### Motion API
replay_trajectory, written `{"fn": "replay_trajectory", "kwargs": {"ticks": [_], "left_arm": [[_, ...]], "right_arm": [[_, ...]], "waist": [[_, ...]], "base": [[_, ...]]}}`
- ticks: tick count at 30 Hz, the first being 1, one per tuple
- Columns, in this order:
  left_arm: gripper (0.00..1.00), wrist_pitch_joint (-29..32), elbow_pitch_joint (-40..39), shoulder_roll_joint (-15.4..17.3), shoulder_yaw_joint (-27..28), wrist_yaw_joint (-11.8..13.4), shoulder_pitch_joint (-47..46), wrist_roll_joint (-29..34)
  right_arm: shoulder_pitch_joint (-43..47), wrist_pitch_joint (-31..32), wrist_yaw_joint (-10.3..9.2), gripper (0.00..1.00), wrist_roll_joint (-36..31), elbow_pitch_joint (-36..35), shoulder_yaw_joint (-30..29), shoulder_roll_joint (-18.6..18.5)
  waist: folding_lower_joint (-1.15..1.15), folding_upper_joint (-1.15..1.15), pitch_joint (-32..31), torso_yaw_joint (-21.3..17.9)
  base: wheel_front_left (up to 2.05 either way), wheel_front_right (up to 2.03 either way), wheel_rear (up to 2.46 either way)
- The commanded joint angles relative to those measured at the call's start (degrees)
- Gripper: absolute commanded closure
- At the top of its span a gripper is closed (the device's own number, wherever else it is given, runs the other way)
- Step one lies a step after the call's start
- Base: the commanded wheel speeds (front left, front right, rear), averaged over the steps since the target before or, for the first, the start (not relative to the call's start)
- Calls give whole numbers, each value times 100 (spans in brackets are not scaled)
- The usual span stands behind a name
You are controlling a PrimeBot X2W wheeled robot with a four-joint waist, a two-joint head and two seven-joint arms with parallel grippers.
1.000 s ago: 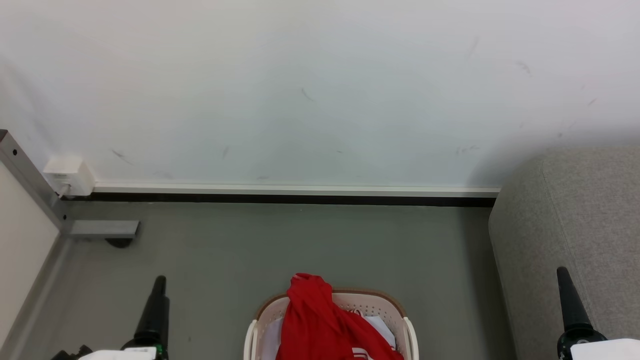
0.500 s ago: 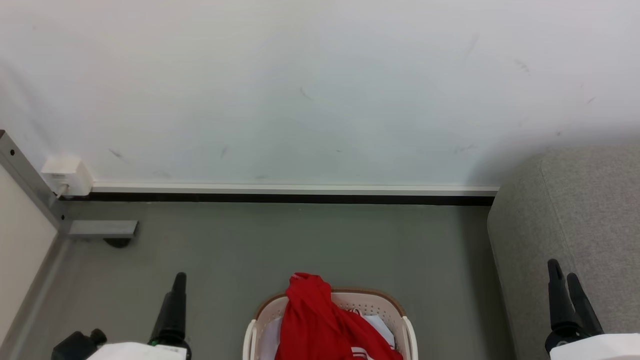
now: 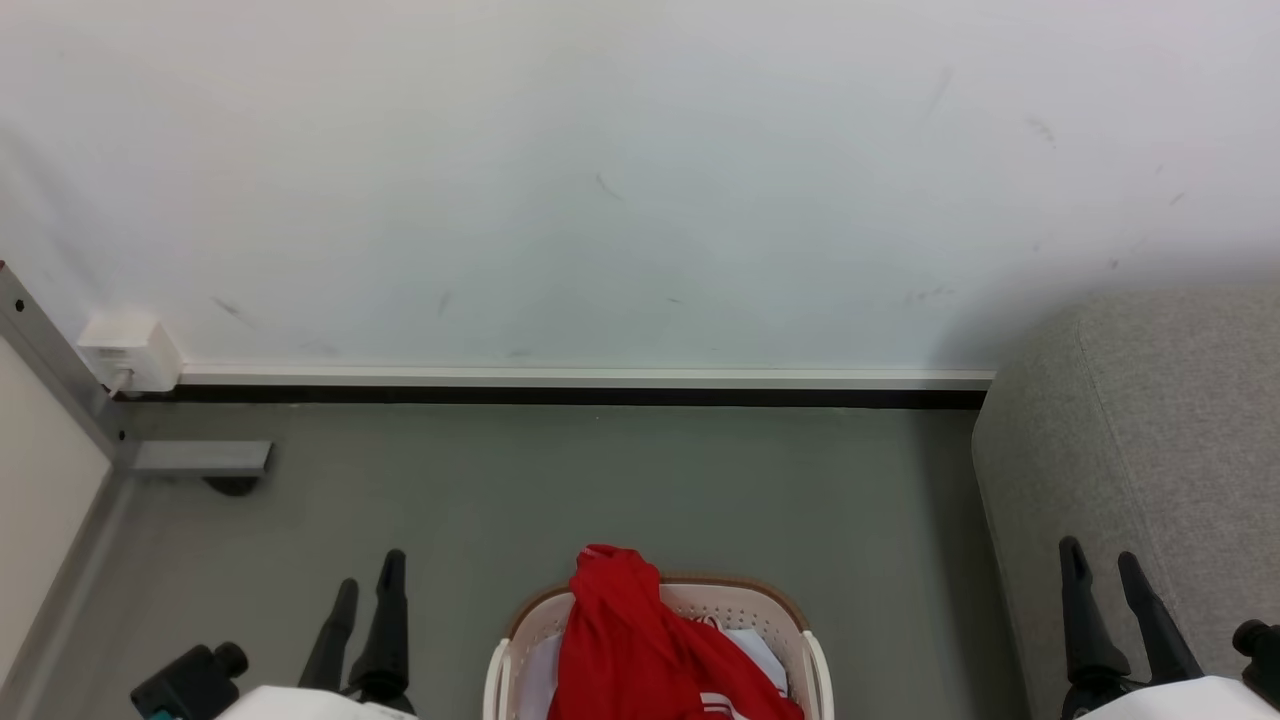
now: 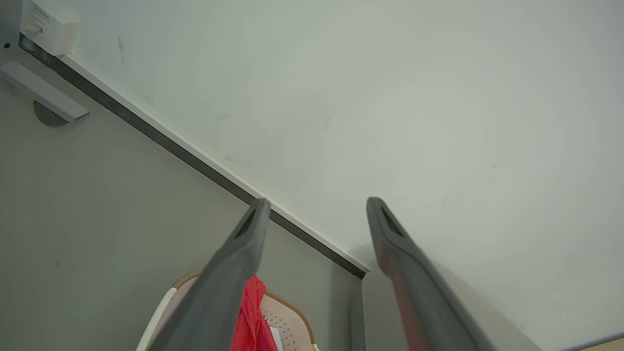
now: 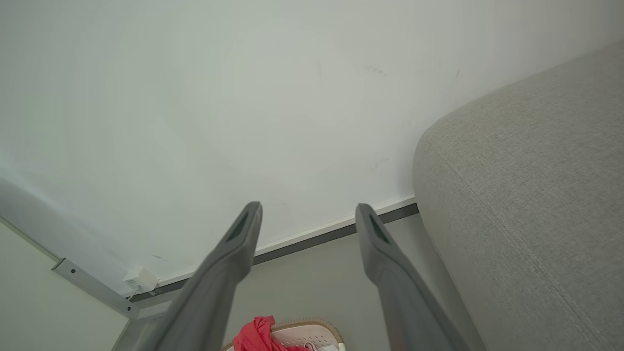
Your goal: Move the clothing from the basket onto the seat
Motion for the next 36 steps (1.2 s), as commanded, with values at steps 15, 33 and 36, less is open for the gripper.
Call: {"fn": "replay_trajectory", "kwargs": {"ticks": [15,33,36], "left_arm": [[0,-301,84,190,-270,162,90,1364],[0,-572,95,363,-451,312,191,2421],[0,-609,79,366,-464,341,195,2581]], "right_arm": [[-76,-303,-6,0,-1261,156,313,-208],[-1,-570,-8,0,-2209,231,439,-292],[22,-608,-8,0,-2364,234,436,-293]], "waist": [[0,0,-2,-33],[0,0,-19,-87],[0,0,-15,-93]], "base": [[0,0,0],[0,0,0],[0,0,0]]}}
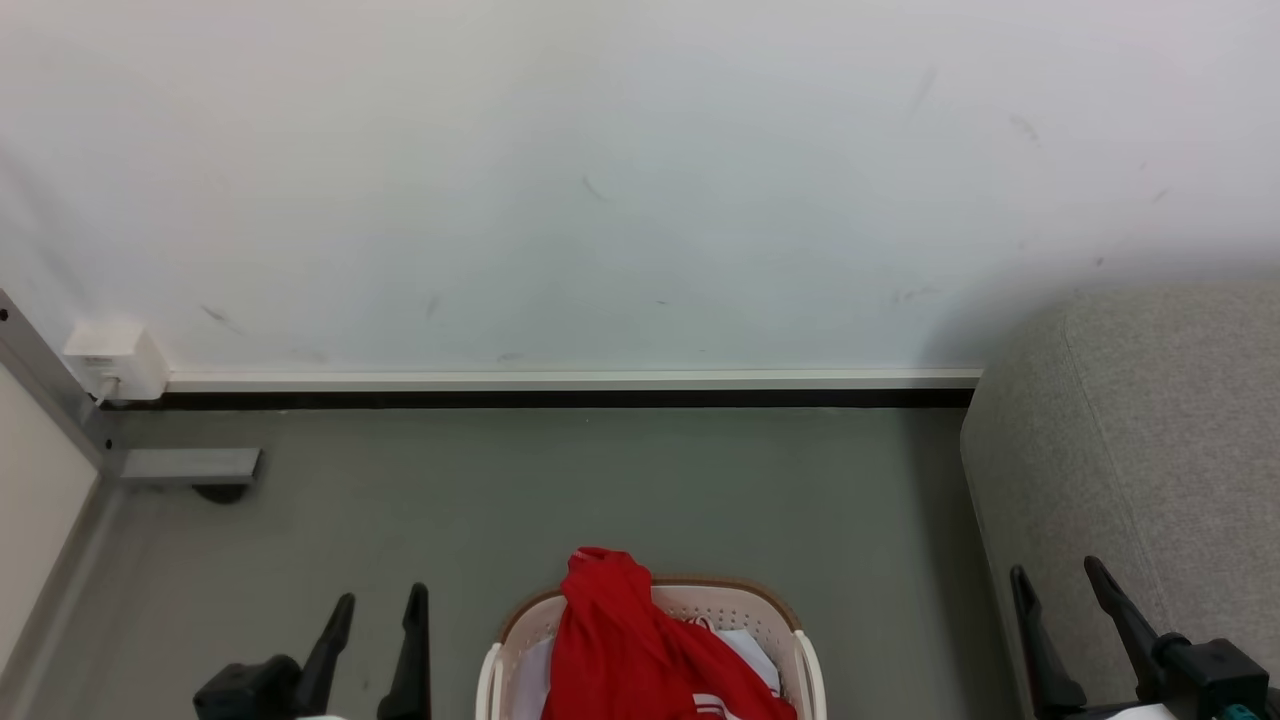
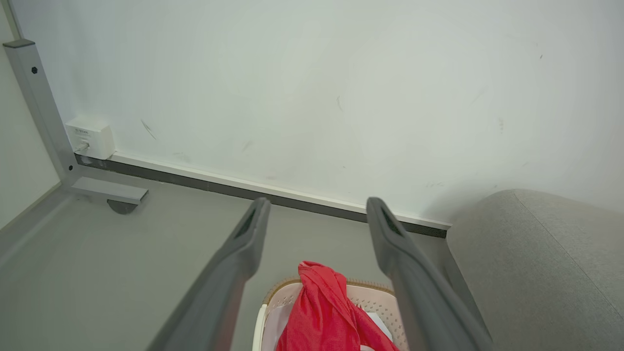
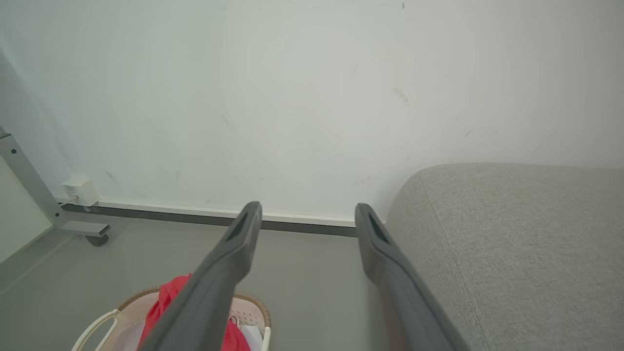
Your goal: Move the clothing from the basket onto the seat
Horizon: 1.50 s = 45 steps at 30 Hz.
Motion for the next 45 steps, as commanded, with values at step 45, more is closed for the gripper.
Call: {"fn": "replay_trajectory", "kwargs": {"ticks": [45], "left_arm": [[0,-499,113,-66,218,-66,301,1777]], "right_arm": [[204,-503,-13,0,-1643,75,-306,140]], "waist": [[0,0,47,-105]], "base": [[0,0,0]]}}
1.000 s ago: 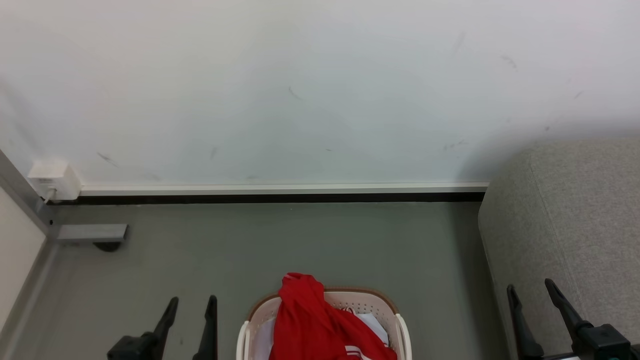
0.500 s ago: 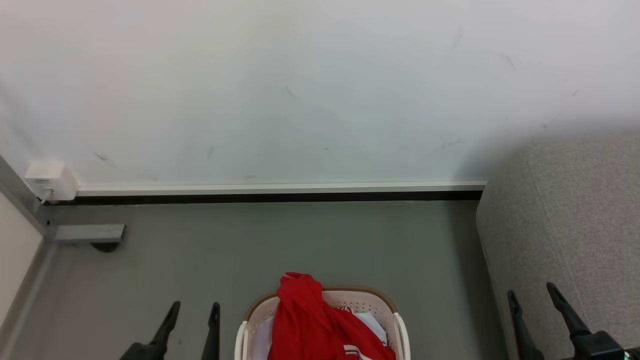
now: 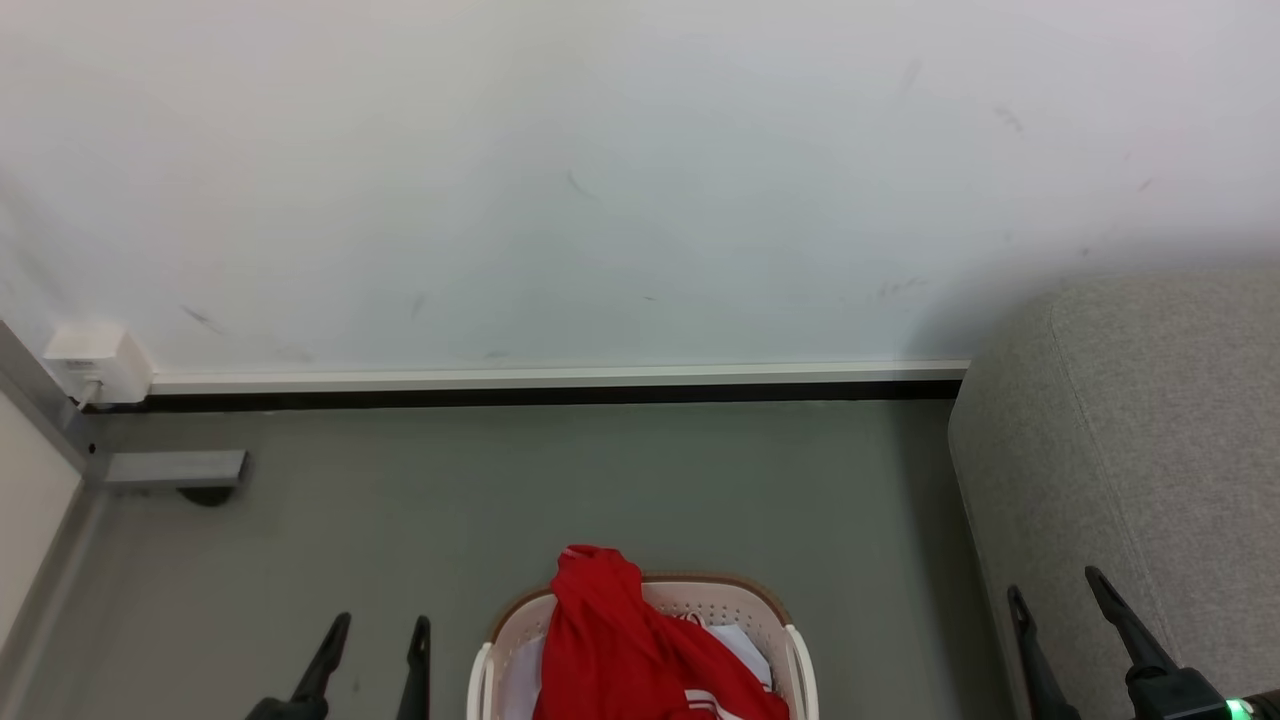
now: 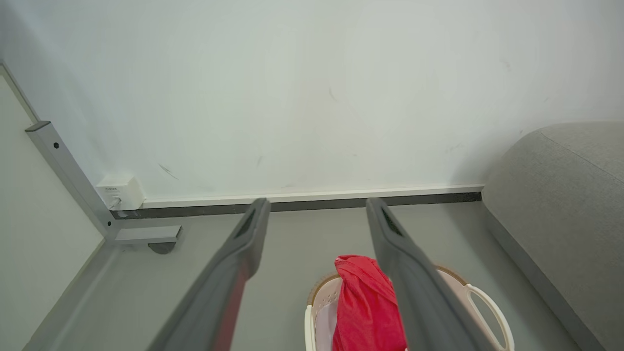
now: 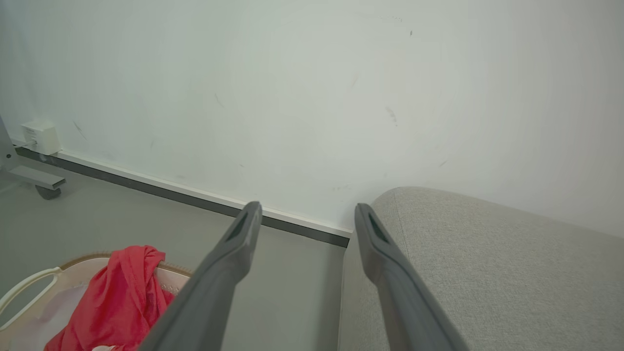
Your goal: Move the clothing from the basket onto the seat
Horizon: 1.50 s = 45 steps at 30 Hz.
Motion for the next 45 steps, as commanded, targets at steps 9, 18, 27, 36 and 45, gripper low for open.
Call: {"fn": "replay_trajectory", "kwargs": {"ticks": [9,18,27,36,45], "left_arm": [[0,-12,48,-36,198,-148,45,24],[0,-11,61,-78,290,-220,43,97],[0,-9,34,-98,312,-260,9,146],[0,-9,240,-133,102,-356,-491,79],[0,13,1650,-158,-345,-393,-1883,177]], "right_arm": [[47,-22,-12,0,49,41,-42,8],[47,-22,-13,0,68,53,-41,9],[10,-22,-12,0,94,32,-2,20],[-219,-21,-12,0,134,-107,-26,-11],[-899,-13,-13,0,270,-402,70,25]], "waist": [[0,0,0,-13],[0,0,-20,-29],[0,0,29,-94],[0,0,511,-273],[0,0,1736,-674]], "base": [[0,0,0],[0,0,0],[0,0,0],[0,0,0],[0,0,0]]}}
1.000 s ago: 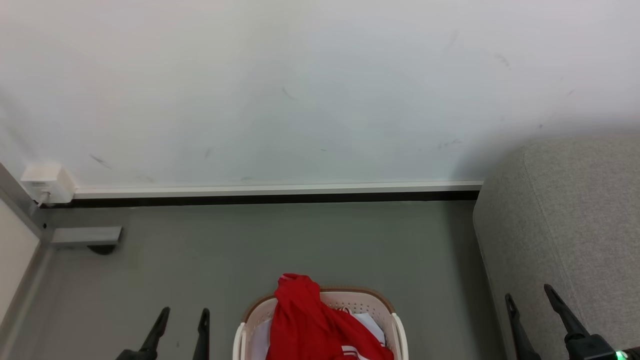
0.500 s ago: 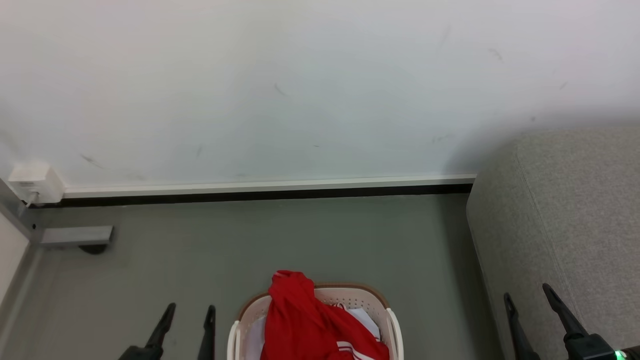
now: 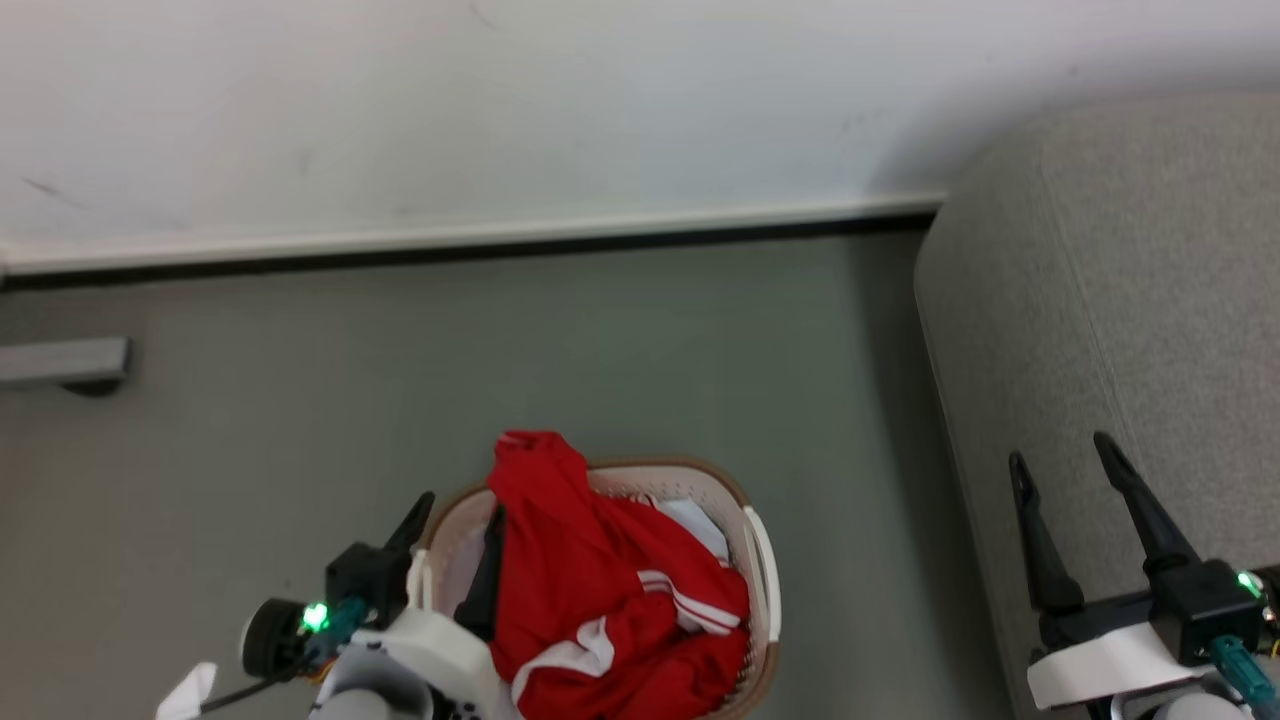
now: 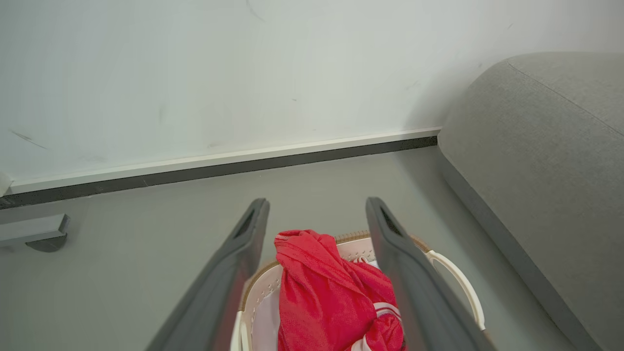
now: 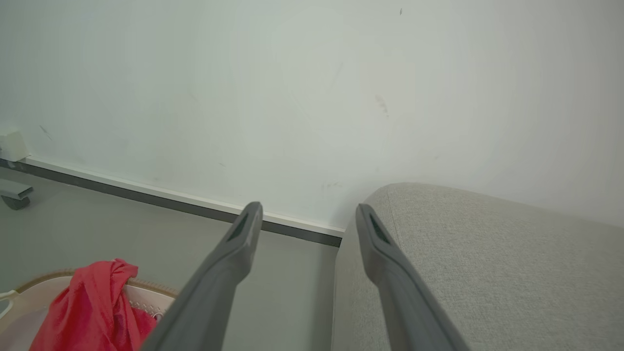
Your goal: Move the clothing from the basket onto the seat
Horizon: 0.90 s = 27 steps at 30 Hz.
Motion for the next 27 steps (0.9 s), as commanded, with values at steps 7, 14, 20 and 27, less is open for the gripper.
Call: {"fn": "replay_trajectory", "kwargs": {"ticks": [7,14,20,27], "left_arm": [[0,552,1231,19,-141,189,-1158,2],[0,1121,2135,16,-112,562,-1955,-52],[0,1326,2700,62,4,889,-2451,-131],[0,1222,3085,223,85,1194,-2913,-156]], "right_arm": [[-560,-1,-14,0,164,-280,49,92],[-886,-2,-14,0,276,-496,75,176],[-1055,-1,-14,0,329,-631,74,218],[-1231,-1,-14,0,386,-744,148,234]], "waist": [[-1,0,1391,-643],[-1,0,2127,-882],[-1,0,2513,-960],[-1,0,2834,-1023]], "base": [[0,0,0],[0,0,0],[0,0,0],[0,0,0]]}}
